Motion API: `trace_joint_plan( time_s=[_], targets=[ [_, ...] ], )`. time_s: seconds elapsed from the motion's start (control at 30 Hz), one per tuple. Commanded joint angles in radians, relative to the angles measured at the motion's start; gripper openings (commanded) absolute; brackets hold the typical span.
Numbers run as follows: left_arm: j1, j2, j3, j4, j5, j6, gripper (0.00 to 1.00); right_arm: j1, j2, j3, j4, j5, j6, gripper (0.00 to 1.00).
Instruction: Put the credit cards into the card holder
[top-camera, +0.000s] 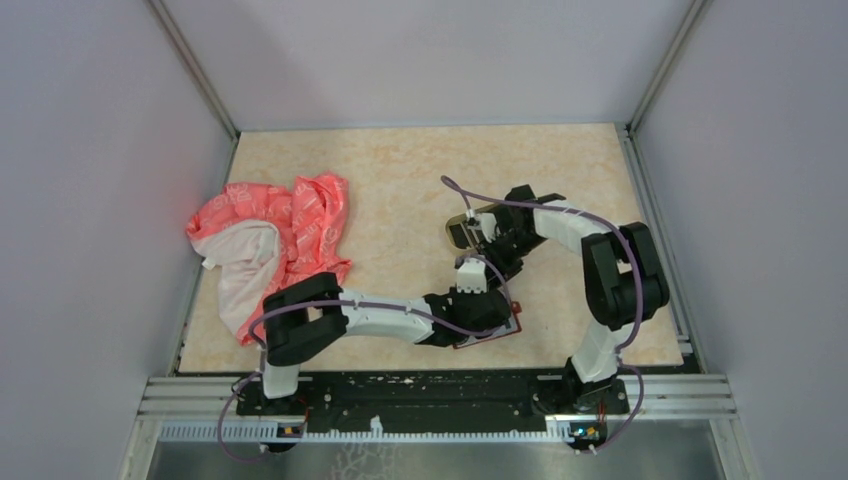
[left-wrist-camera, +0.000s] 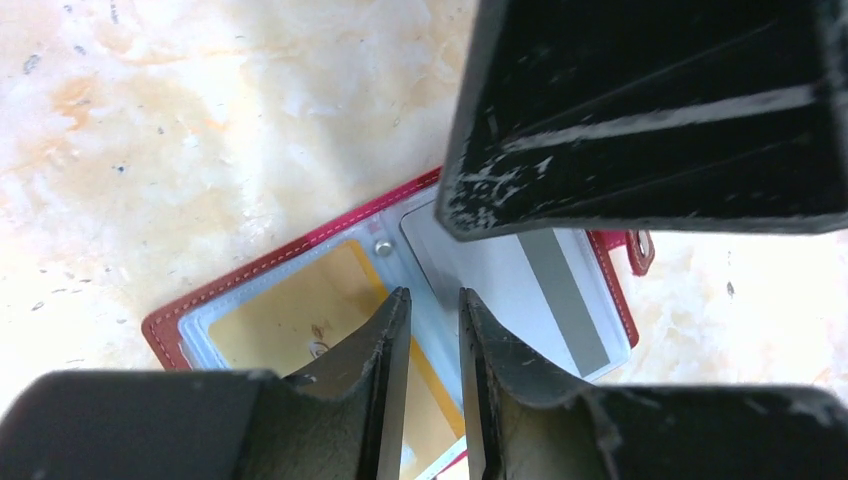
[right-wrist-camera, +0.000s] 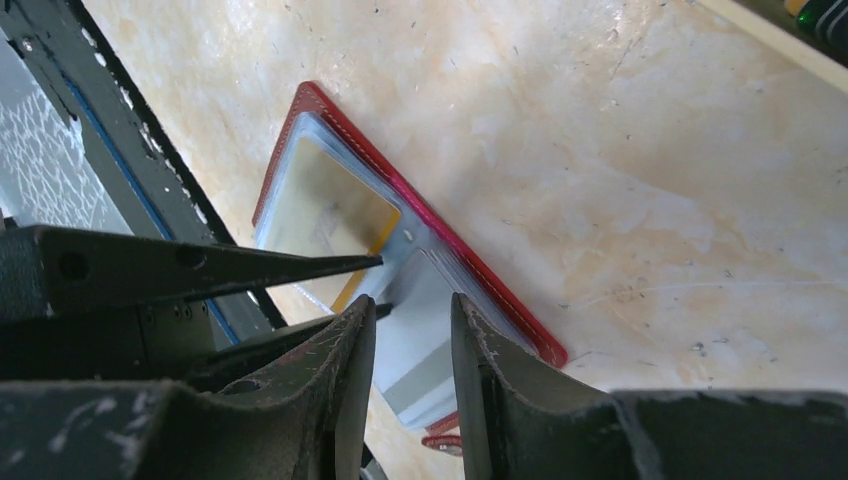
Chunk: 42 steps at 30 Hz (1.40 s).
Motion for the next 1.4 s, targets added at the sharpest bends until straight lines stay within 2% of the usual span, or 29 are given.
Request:
trace_joint_plan(
  time_s=[0.0, 0.13, 0.23, 0.47, 0.57, 0.7, 0.83, 0.9, 0.97, 1.1, 1.2, 1.3, 1.37],
  targets=[
    [0.002, -0.034, -0.049, -0.121, -0.026, -0.031, 0.31, -0.016, -0.058, -0.004, -0.005, -0.034, -0.026, 0.34],
    [0.002, -0.105, -0.082, -0.065, -0.009, 0.027, 0.33, -0.017, -0.078, -0.006, -0.003, -0.039, -0.044, 0.34],
    [0.002, -0.182, -0.138, 0.038, 0.027, 0.103, 0.34, -0.017, -0.102, -0.011, 0.004, -0.044, -0.063, 0.34],
    [0.002, -0.426, -0.4, 0.387, 0.099, 0.312, 0.37, -0.02, -0.198, -0.015, 0.023, -0.084, -0.124, 0.34],
    [0.002, -0.514, -0.456, 0.396, 0.084, 0.364, 0.4, -0.019, -0.252, -0.019, 0.039, -0.1, -0.143, 0.34],
    [0.003, -0.607, -0.531, 0.383, 0.045, 0.421, 0.59, -0.02, -0.334, -0.029, 0.062, -0.146, -0.169, 0.34],
    [0.003, -0.683, -0.627, 0.431, 0.009, 0.433, 0.85, -0.02, -0.416, -0.052, 0.09, -0.223, -0.196, 0.36],
    [0.003, -0.712, -0.676, 0.486, 0.018, 0.448, 0.88, -0.019, -0.462, -0.076, 0.126, -0.265, -0.201, 0.4],
    [0.003, -0.731, -0.71, 0.514, 0.02, 0.436, 0.97, -0.019, -0.506, -0.109, 0.162, -0.317, -0.229, 0.41],
    [0.003, -0.747, -0.742, 0.529, 0.029, 0.405, 0.98, -0.016, -0.582, -0.151, 0.157, -0.391, -0.394, 0.52],
    [0.005, -0.739, -0.763, 0.552, 0.041, 0.382, 0.98, -0.014, -0.612, -0.14, 0.063, -0.441, -0.596, 0.62],
    [0.005, -0.718, -0.775, 0.573, 0.051, 0.347, 0.98, -0.016, -0.63, -0.14, 0.016, -0.486, -0.705, 0.84],
    [0.005, -0.701, -0.777, 0.576, 0.06, 0.322, 0.98, -0.014, -0.637, -0.162, 0.031, -0.514, -0.715, 0.93]
  ],
)
